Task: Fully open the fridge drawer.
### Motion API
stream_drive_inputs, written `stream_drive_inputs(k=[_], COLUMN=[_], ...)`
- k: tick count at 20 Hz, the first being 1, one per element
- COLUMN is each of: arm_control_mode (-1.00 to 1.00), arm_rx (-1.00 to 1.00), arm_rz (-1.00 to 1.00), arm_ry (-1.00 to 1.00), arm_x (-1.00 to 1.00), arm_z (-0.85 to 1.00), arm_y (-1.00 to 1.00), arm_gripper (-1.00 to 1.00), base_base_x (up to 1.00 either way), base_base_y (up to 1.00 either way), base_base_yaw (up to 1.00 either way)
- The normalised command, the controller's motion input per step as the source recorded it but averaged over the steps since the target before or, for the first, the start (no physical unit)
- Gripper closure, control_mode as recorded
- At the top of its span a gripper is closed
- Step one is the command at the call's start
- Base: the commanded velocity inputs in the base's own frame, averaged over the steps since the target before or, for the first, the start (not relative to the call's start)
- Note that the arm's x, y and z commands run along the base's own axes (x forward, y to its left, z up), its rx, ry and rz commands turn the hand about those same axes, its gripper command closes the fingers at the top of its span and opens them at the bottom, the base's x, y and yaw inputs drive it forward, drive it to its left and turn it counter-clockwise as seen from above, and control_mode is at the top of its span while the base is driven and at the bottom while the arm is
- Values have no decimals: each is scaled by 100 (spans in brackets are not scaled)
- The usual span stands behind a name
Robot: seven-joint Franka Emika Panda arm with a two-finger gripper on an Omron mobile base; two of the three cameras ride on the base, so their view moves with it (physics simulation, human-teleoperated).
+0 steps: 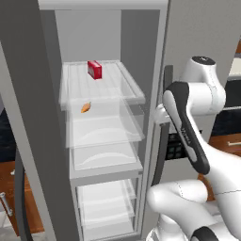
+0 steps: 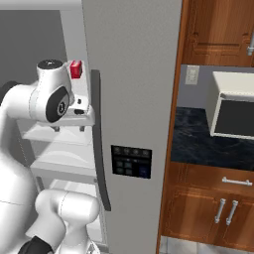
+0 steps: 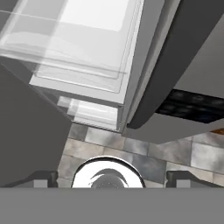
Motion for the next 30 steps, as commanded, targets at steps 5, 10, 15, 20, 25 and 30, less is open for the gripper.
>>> stream_drive_inputs(k=[5, 10, 15, 20, 25, 30], arm_control_mode=[100, 100, 100, 100, 100, -100], arm_rx=[0, 0, 0, 0, 0, 0], arm_rz=[0, 0, 0, 0, 0, 0], arm_ry=[0, 0, 0, 0, 0, 0], arm_x=[-18, 0, 0, 0, 0, 0], arm_z=[0, 0, 0, 0, 0, 0], arm_y=[27, 0, 0, 0, 0, 0], arm_gripper=[-100, -100, -100, -100, -100, -100], base_base_x=[-22, -18, 6, 17, 0, 0], base_base_y=[58, 100, 23, -45, 0, 0], base_base_yaw=[0, -5, -12, -6, 0, 0])
